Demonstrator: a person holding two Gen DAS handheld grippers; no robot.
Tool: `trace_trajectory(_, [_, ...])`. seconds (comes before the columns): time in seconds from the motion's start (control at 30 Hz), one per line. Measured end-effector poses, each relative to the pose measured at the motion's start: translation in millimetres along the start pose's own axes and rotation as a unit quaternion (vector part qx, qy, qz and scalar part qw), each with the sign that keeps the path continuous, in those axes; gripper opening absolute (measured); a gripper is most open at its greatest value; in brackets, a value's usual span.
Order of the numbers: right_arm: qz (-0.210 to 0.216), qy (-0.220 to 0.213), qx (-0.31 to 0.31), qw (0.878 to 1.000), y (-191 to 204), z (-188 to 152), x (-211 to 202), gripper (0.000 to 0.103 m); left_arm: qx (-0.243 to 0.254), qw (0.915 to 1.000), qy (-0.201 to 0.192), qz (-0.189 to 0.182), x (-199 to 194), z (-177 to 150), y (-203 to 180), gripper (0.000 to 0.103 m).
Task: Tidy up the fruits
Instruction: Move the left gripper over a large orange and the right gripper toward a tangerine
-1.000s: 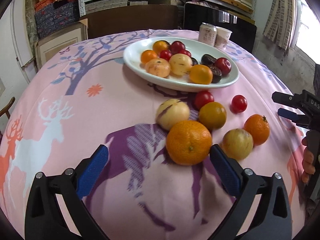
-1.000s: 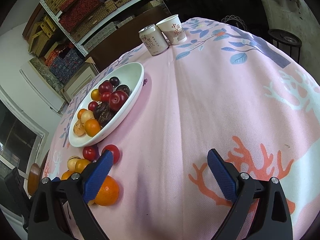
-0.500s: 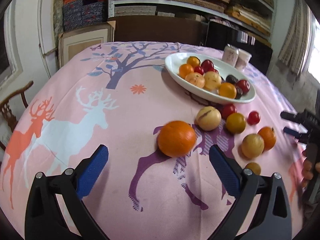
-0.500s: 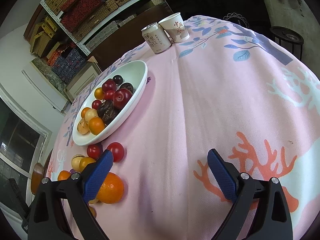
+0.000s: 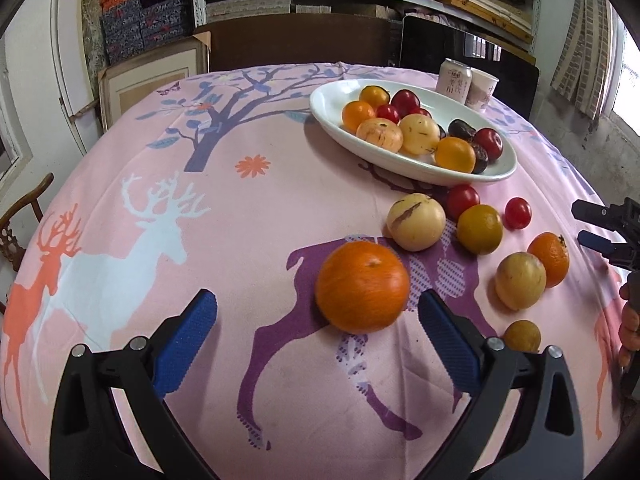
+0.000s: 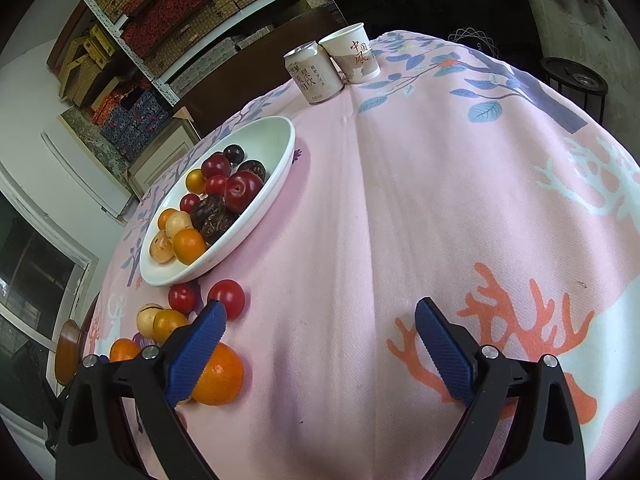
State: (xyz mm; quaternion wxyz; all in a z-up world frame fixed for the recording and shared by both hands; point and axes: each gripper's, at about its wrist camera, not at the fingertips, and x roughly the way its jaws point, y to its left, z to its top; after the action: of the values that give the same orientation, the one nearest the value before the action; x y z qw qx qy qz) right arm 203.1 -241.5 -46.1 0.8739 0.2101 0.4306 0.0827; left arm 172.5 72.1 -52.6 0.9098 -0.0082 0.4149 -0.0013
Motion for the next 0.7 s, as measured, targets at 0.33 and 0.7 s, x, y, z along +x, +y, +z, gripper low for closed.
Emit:
trace_trajectory(0.33, [-0.014, 0.002, -0.036, 0.999, 12.2, -4.5, 3.2, 0.097, -0.012, 0.9993, 0.024, -0.027, 18.9, 9.2, -0.6, 0.099])
trace_trajectory(0.7, [0.001, 0.008, -0.112, 0.994, 37.9, -19.7, 3.7, 0.097, -0.011, 0.9986, 0.042, -0.029, 29.1, 13.5, -3.0, 0.099])
